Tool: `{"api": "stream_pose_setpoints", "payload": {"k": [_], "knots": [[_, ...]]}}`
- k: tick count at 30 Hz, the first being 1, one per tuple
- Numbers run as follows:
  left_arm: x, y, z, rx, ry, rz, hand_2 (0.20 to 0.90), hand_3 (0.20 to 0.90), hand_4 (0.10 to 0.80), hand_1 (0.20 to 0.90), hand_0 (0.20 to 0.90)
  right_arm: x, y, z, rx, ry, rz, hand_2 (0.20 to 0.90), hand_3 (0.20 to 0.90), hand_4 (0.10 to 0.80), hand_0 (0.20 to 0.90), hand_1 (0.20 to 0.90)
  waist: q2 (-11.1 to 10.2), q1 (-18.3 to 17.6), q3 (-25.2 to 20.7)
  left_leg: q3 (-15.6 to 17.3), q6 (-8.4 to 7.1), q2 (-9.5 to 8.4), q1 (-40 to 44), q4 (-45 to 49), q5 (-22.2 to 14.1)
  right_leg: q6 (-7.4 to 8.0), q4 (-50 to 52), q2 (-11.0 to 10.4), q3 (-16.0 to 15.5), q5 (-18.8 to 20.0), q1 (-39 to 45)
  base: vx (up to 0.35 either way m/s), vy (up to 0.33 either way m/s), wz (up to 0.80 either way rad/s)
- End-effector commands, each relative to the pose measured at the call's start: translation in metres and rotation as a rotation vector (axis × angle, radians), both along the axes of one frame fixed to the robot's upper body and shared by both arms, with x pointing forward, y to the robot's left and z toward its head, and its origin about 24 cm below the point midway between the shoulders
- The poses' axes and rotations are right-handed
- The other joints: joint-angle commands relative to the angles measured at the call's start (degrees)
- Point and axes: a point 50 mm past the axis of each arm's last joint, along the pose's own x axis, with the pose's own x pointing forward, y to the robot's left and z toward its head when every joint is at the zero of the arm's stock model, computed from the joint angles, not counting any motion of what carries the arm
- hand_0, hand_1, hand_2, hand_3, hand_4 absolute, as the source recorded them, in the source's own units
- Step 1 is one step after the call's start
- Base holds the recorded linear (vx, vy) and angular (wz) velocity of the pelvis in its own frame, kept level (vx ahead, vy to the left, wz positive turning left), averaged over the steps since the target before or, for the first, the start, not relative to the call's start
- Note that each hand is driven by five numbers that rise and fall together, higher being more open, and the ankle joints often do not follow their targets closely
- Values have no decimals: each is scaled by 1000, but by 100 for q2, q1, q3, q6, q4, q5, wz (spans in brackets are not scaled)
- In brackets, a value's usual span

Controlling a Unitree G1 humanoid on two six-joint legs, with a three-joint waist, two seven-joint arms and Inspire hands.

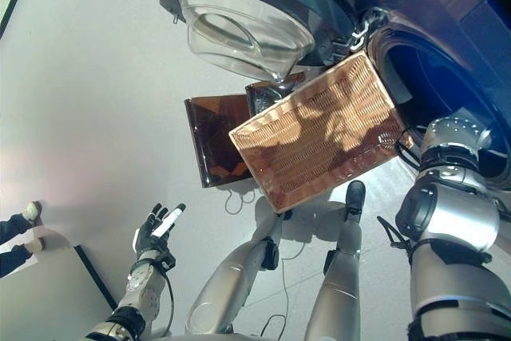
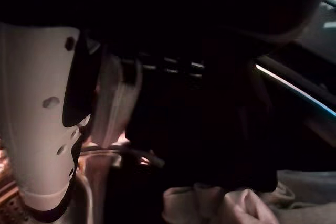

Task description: Pick up the clothes and place them into the washing machine

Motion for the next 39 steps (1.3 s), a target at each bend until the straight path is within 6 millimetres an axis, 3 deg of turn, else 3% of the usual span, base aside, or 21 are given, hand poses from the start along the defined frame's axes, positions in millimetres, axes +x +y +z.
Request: {"api": "stream_pose_setpoints", "payload": {"k": [1,5,9,12,13,18,22,28,32,39], "knots": [[-19,46,1,126,38,112,900,900,800,900,900,-43,-39,84,-345,-43,-209,900,900,800,900,900,253,160,-444,-286,-784,72,263,-85,-135,-179,611,518,-168,-571,175,0,0,0],[-20,48,0,129,45,124,900,900,800,900,900,-43,-38,80,-348,-5,-209,900,900,800,900,900,224,165,-462,-286,-779,79,268,-85,-133,-183,596,523,-173,-572,202,0,0,0],[-21,49,1,140,40,121,900,900,800,900,900,-38,-37,72,-415,232,-192,900,900,800,900,900,189,190,-465,-271,-775,78,289,-85,-133,-187,597,523,-180,-559,224,0,0,0],[-12,51,10,182,5,88,900,900,800,900,900,-29,-30,59,-657,851,-225,900,900,800,900,900,175,219,-427,-273,-775,72,324,-85,-136,-192,620,517,-175,-593,254,-11,-13,1],[-7,51,14,197,-15,87,900,900,800,900,900,-22,-20,60,-744,1049,-288,900,900,800,900,900,187,224,-406,-273,-766,71,293,-85,-80,-203,622,517,-174,-545,226,-29,-34,4],[3,47,22,208,-59,102,900,900,800,900,900,-13,-6,50,-839,1377,-382,900,900,800,900,900,188,287,-410,-296,-730,70,257,-85,-46,-223,608,517,-187,-519,204,-15,-15,2],[5,43,22,190,-72,119,900,900,800,900,900,-3,11,40,-928,1445,-401,900,900,800,900,900,190,304,-407,-309,-729,75,256,-85,-45,-232,594,522,-172,-511,212,-1,8,-3],[6,34,20,193,-66,93,900,900,800,900,900,5,31,5,-1097,1666,-439,900,900,800,900,900,158,329,-439,-313,-725,56,244,-85,-49,-233,556,517,-169,-504,237,0,0,0],[5,34,17,199,-47,95,900,900,800,900,900,13,48,-6,-1148,1623,-384,900,900,800,900,900,121,334,-442,-305,-732,61,243,-85,-46,-237,542,501,-187,-496,252,0,0,0],[2,27,10,216,0,71,900,900,800,900,900,26,93,-51,-1365,1651,-269,900,900,800,900,900,61,318,-456,-305,-728,79,267,-85,-49,-250,512,490,-182,-484,283,2,4,1]]}}
